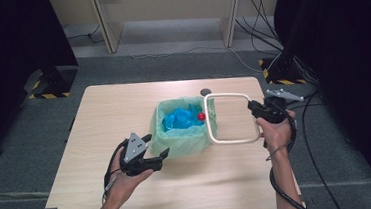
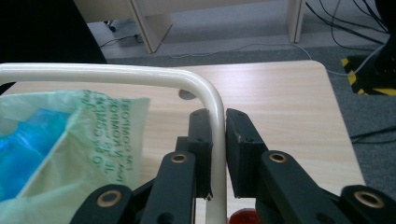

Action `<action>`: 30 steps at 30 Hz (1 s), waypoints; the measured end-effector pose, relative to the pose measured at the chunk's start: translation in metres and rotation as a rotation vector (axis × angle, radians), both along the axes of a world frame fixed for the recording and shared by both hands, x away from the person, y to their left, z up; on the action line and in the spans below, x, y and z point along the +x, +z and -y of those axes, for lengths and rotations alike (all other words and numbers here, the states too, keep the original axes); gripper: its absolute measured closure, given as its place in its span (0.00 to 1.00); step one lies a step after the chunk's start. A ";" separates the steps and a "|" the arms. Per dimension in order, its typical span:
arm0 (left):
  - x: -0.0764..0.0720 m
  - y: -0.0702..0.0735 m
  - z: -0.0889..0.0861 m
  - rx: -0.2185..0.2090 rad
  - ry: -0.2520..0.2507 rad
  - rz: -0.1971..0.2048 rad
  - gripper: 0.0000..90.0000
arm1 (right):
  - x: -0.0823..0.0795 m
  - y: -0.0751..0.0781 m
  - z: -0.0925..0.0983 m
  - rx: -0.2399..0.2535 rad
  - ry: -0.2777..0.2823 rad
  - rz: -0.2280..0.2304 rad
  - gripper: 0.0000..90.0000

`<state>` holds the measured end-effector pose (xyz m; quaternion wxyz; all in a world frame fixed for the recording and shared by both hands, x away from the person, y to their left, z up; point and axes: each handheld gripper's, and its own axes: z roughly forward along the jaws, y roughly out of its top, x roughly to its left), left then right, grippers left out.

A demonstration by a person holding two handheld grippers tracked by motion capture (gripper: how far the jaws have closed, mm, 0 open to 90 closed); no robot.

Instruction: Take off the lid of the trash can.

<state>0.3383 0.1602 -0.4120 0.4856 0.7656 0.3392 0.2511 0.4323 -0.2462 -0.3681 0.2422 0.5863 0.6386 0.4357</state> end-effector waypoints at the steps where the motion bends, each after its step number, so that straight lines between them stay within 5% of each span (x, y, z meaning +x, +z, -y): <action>1: 0.000 -0.001 -0.002 0.000 0.005 -0.004 0.29 | -0.003 -0.004 0.011 0.004 -0.018 -0.003 0.90; 11: 0.000 -0.011 -0.012 0.001 0.004 -0.020 0.29 | -0.022 -0.036 0.057 0.020 -0.095 -0.056 0.90; 30: -0.008 -0.042 -0.033 -0.006 0.016 -0.062 0.28 | -0.031 -0.089 0.070 -0.032 -0.165 -0.107 0.89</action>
